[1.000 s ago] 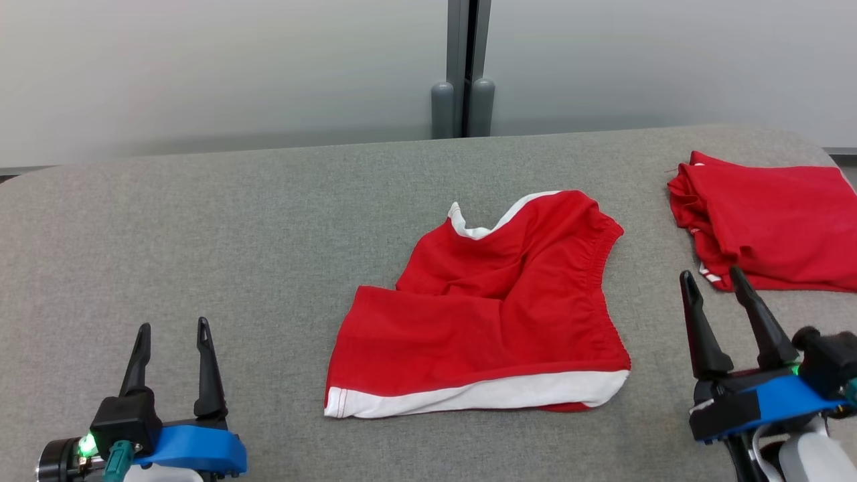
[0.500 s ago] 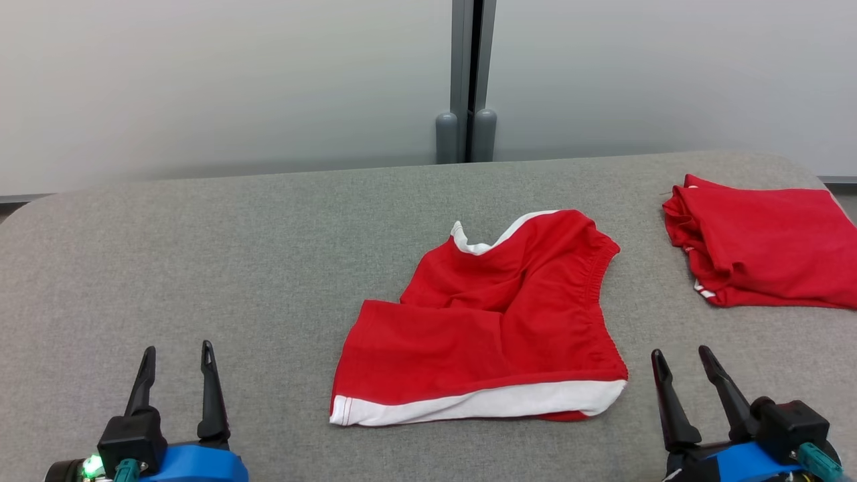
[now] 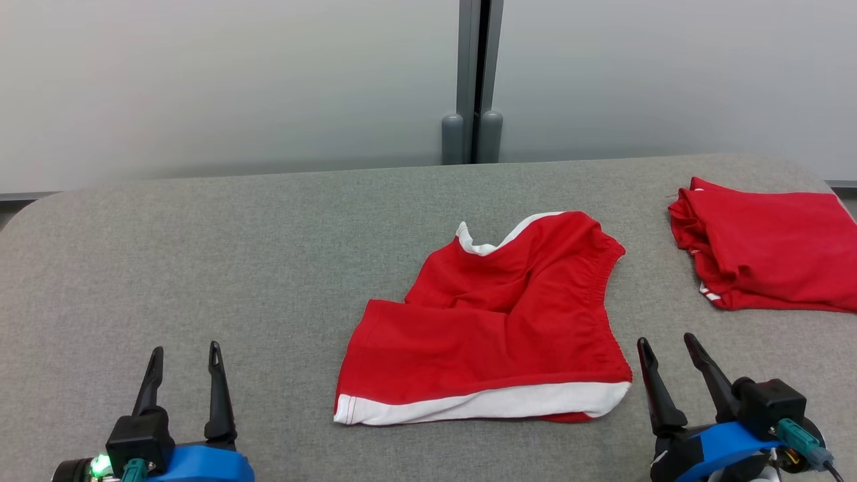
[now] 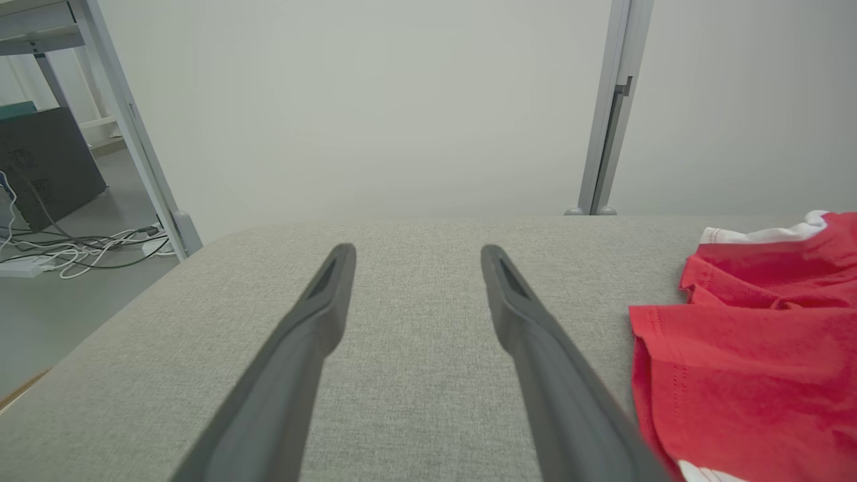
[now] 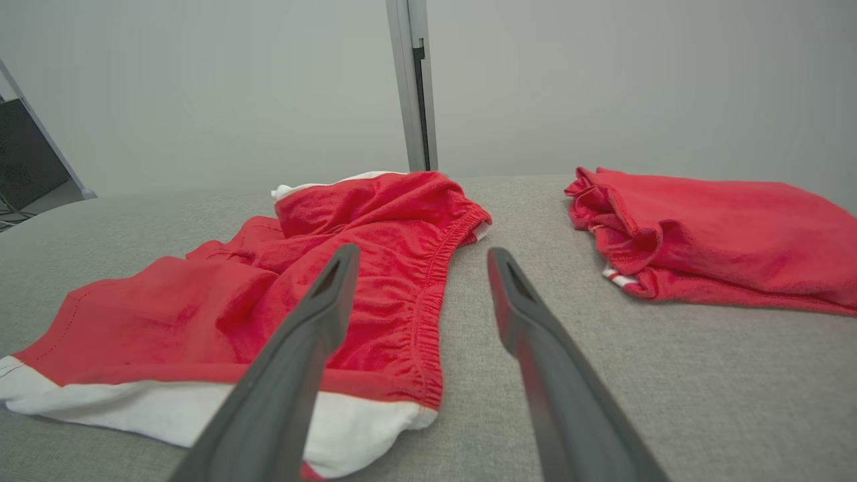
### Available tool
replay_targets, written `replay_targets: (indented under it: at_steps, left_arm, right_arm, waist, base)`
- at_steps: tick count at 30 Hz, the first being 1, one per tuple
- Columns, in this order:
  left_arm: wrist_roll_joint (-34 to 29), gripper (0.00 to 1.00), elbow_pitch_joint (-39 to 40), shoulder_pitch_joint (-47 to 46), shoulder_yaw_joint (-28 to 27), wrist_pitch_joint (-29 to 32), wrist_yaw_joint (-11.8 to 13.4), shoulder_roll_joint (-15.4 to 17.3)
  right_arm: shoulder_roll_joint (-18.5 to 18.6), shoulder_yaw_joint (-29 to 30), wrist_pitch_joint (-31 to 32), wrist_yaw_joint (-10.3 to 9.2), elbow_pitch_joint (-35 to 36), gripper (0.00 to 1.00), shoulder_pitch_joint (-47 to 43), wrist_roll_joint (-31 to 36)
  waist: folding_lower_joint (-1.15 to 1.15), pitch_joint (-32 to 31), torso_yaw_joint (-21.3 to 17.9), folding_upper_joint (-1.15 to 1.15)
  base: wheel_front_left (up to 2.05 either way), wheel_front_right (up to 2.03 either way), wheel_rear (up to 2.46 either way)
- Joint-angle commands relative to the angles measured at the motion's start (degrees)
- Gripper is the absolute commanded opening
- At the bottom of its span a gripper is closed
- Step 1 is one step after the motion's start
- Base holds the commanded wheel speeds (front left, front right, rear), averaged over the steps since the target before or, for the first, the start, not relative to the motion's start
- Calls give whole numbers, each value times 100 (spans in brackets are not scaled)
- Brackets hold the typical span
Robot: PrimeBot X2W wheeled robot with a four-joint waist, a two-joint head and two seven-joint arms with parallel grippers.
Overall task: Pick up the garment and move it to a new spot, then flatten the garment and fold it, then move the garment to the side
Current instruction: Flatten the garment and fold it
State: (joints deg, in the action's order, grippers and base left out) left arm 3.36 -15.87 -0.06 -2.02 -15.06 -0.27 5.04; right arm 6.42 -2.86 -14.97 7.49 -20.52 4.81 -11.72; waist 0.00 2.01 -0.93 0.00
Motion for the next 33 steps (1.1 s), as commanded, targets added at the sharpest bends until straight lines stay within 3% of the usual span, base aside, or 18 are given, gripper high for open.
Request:
replay_targets:
  at_steps: [1,16,22,33]
  left_arm:
    - [-9,100,27,47,10,-14,30,1]
    - [52,100,-62,-54,-5,-13,64,104]
    - [-28,100,-179,-118,387,-10,-221,82]
    - [-143,100,-1187,-447,1494,158,-632,-50]
  right_arm:
    - [2,2,-29,1,-14,100,68,0]
    - [63,-52,-30,1,-176,100,118,-71]
    - [152,-43,108,1,-418,100,174,-117]
    - [461,-408,218,1,-1342,100,524,-356]
  waist:
    - [0,0,-4,0]
    - [0,40,-62,0]
    - [0,54,-67,0]
    - [0,213,-113,0]
  base:
    - [0,0,0]
    - [0,0,0]
    - [0,0,0]
    - [0,0,0]
